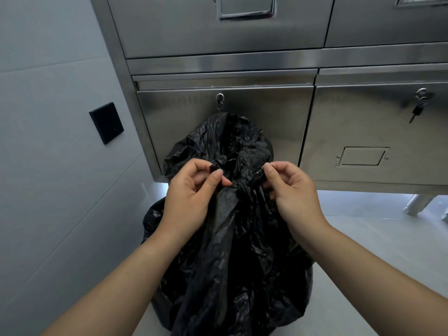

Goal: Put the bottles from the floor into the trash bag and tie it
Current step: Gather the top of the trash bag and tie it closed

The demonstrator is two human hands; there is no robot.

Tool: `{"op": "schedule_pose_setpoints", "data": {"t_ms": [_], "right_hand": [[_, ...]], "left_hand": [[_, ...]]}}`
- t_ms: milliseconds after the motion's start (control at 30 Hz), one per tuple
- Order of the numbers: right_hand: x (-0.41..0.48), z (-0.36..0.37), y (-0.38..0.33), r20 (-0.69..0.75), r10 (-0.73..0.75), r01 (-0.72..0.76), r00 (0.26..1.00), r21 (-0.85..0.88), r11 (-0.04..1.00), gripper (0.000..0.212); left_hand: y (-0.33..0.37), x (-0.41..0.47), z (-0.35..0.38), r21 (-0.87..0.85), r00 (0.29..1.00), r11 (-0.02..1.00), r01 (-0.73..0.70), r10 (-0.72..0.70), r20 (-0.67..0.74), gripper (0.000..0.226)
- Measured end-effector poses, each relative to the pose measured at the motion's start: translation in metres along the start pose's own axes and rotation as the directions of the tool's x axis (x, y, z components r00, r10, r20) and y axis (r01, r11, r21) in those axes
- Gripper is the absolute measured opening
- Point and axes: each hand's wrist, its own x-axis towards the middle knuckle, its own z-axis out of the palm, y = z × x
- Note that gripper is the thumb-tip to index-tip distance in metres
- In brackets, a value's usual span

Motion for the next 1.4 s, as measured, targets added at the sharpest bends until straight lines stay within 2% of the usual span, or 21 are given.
{"op": "schedule_pose_setpoints", "data": {"t_ms": [67, 167, 267, 367, 467, 533, 633, 733, 833, 1033, 1133, 1233, 1400], "right_hand": [[-0.002, -0.003, 0.013, -0.031, 0.172, -0.172, 0.985, 0.006, 0.985, 0.017], [-0.013, -0.009, 0.045, -0.105, 0.441, -0.437, 0.891, 0.057, 0.898, 0.023], [-0.013, -0.021, 0.059, -0.181, 0.535, -0.521, 0.825, 0.121, 0.845, 0.023], [-0.007, -0.042, 0.061, -0.275, 0.525, -0.504, 0.805, 0.146, 0.851, 0.023], [-0.004, -0.053, 0.055, -0.257, 0.394, -0.392, 0.883, 0.058, 0.918, 0.02], [-0.002, -0.049, 0.046, -0.18, 0.276, -0.27, 0.944, 0.06, 0.961, 0.016], [-0.004, -0.033, 0.03, -0.078, 0.065, -0.067, 0.995, -0.017, 0.998, 0.017], [-0.014, -0.016, 0.02, 0.053, -0.093, 0.096, 0.994, -0.056, 0.994, 0.02], [-0.021, -0.002, 0.014, 0.115, -0.144, 0.141, 0.983, 0.028, 0.99, 0.019], [-0.025, 0.009, 0.015, 0.11, -0.081, 0.069, 0.991, 0.114, 0.991, 0.015], [-0.021, 0.011, 0.019, 0.011, 0.087, -0.087, 0.996, 0.2, 0.976, 0.021], [-0.012, 0.006, 0.026, -0.025, 0.265, -0.245, 0.964, 0.304, 0.921, 0.028], [-0.006, -0.014, 0.045, -0.024, 0.436, -0.384, 0.899, 0.433, 0.816, 0.027]], "left_hand": [[-0.01, -0.006, -0.003, 0.053, 0.997, 0.998, 0.042, -0.045, 0.062, 0.018], [-0.036, -0.026, -0.013, 0.146, 0.982, 0.98, 0.136, -0.153, 0.113, 0.018], [-0.056, -0.033, -0.029, 0.138, 0.971, 0.965, 0.223, -0.232, 0.052, 0.019], [-0.066, -0.032, -0.047, 0.115, 0.954, 0.947, 0.3, -0.298, -0.032, 0.024], [-0.066, -0.033, -0.055, 0.073, 0.942, 0.94, 0.333, -0.328, -0.065, 0.026], [-0.057, -0.029, -0.048, 0.024, 0.958, 0.96, 0.279, -0.277, -0.07, 0.023], [-0.037, -0.017, -0.029, 0.041, 0.988, 0.989, 0.143, -0.141, -0.056, 0.009], [-0.022, -0.012, -0.014, 0.09, 1.0, 0.996, -0.006, 0.007, -0.015, 0.009], [-0.013, -0.013, -0.001, 0.118, 0.997, 0.99, -0.079, 0.077, 0.024, 0.01], [-0.006, -0.016, 0.005, 0.096, 0.997, 0.993, -0.074, 0.07, 0.04, 0.013], [-0.007, -0.015, 0.001, 0.033, 1.0, 0.999, 0.012, -0.012, 0.01, 0.016], [-0.016, -0.013, -0.009, -0.046, 0.992, 0.991, 0.126, -0.126, -0.006, 0.029], [-0.039, -0.025, -0.025, 0.085, 0.982, 0.988, 0.126, -0.136, 0.129, 0.023]]}}
